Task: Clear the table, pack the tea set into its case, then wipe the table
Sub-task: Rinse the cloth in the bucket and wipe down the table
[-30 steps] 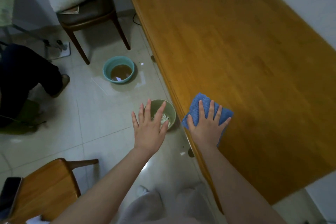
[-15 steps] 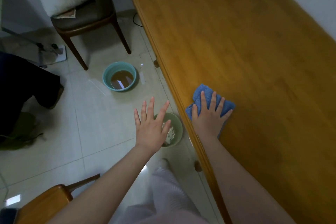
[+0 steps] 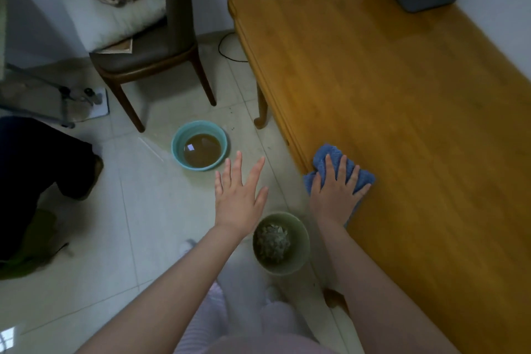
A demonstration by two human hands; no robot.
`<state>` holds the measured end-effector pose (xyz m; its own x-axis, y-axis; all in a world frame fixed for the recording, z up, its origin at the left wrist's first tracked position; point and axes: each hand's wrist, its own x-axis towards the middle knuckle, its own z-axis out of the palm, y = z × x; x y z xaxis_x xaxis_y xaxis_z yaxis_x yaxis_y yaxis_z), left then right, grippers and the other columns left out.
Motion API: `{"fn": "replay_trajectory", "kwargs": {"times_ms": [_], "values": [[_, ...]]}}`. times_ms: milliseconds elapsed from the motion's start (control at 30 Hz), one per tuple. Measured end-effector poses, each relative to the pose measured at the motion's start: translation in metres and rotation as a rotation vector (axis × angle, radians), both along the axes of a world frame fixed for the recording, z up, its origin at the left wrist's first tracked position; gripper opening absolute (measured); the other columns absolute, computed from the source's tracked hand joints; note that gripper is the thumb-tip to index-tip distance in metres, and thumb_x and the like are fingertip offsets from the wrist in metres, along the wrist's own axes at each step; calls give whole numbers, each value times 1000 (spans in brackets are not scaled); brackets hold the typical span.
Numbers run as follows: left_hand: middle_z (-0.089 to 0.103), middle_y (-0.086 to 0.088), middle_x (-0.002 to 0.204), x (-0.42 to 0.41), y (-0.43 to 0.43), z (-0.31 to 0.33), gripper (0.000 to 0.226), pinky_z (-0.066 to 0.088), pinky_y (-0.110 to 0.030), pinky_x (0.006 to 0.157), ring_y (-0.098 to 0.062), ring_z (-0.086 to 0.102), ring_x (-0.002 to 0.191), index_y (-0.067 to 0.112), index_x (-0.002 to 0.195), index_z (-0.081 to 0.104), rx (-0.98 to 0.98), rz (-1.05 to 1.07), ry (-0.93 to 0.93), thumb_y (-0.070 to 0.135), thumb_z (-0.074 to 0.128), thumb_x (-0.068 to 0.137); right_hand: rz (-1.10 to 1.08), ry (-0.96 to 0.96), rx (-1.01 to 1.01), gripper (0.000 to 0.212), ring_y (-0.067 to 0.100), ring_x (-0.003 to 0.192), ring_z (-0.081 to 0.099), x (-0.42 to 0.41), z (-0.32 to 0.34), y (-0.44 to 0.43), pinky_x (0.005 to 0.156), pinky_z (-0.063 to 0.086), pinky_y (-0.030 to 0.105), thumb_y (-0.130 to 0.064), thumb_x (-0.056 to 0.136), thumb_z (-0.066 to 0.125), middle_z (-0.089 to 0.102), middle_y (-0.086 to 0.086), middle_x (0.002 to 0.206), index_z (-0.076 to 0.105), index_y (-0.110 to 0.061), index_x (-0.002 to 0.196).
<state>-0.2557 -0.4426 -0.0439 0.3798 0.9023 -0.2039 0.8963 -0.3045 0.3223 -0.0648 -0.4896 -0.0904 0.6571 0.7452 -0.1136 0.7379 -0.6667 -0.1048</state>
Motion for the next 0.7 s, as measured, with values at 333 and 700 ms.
{"fn": "replay_trajectory", "kwargs": {"times_ms": [333,700], "values": [[-7,-4,162,-88,153,5,61,-6,-52,118,-28,-8,148,44,151,-3,35,-111,20,50,29,100,-134,14,372,46,34,141,35,-49,-10,117,116,13,57,-29,104,40,46,10,148,37,-15,148],[-3,-2,163,-114,254,-48,61,-6,-51,117,-25,-5,149,42,152,1,-88,30,27,51,30,99,216,226,550,51,30,135,44,-102,-27,267,117,18,54,-33,101,32,54,12,140,45,-5,142]]}}
